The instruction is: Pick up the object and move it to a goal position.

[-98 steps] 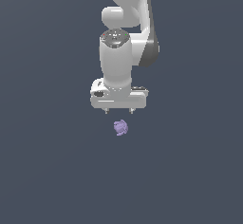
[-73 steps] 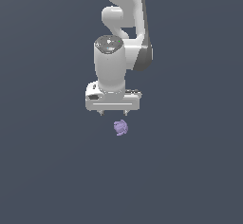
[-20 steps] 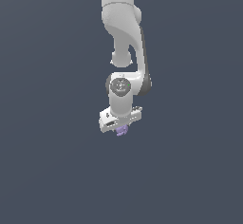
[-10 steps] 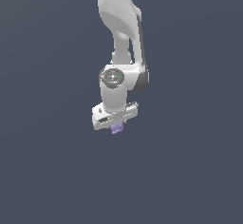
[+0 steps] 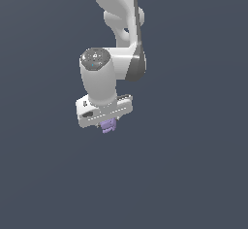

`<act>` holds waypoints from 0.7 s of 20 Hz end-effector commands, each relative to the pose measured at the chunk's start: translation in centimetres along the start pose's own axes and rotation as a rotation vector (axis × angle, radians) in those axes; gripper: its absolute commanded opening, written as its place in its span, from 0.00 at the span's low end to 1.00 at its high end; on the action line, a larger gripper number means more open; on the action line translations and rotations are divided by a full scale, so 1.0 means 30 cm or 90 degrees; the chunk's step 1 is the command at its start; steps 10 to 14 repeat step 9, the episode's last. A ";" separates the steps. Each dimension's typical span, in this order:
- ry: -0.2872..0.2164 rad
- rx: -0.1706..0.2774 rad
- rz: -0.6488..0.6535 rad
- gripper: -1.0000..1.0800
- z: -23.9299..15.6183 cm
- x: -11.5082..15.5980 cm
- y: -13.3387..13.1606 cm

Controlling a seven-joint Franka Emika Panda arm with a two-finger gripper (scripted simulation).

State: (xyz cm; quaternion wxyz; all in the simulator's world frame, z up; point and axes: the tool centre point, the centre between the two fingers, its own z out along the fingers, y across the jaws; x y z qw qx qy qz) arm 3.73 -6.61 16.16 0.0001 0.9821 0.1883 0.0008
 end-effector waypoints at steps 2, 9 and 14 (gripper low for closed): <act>-0.001 0.001 -0.001 0.00 -0.055 0.002 0.031; -0.001 0.000 -0.001 0.00 -0.089 0.008 0.054; -0.001 0.000 -0.001 0.00 -0.089 0.008 0.054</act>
